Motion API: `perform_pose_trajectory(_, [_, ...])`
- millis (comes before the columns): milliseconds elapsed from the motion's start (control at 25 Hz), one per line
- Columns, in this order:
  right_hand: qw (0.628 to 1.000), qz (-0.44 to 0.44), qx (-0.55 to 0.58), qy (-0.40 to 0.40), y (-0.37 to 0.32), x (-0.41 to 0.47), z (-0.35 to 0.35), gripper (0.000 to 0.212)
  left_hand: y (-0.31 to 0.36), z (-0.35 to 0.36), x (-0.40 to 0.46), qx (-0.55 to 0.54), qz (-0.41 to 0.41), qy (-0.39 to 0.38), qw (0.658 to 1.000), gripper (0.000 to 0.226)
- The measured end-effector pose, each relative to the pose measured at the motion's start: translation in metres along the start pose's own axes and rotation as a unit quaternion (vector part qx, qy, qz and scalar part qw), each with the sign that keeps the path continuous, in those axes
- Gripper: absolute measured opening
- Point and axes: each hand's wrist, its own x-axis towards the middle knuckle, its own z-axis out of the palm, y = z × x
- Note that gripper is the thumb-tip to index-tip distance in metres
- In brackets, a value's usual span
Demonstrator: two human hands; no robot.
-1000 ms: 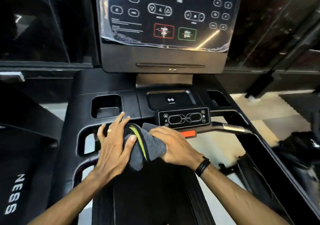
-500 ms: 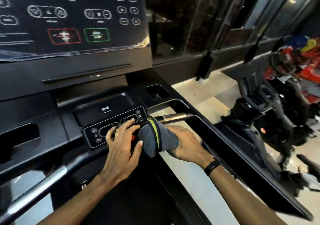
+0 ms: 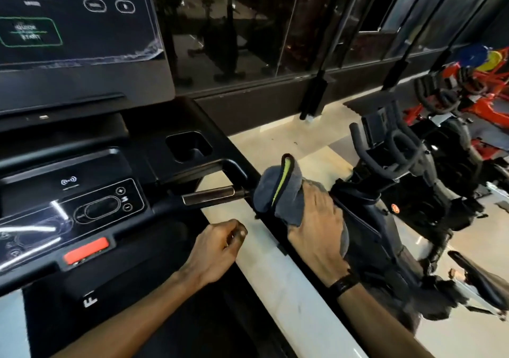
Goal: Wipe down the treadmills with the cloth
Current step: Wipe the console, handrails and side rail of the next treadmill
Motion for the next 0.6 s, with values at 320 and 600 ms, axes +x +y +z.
perform_pose_trajectory(320, [0.963,0.02,-0.061,-0.26,0.017,-0.01,0.075,0.113,-0.01,0.053,0.026,-0.131,-0.266,-0.088,0.951,0.047])
perform_pose_trajectory(600, [0.967,0.016,-0.046,-0.251,0.013,-0.02,0.055,0.103,0.036,0.106,0.071,-0.373,-0.362,-0.076,0.851,0.065])
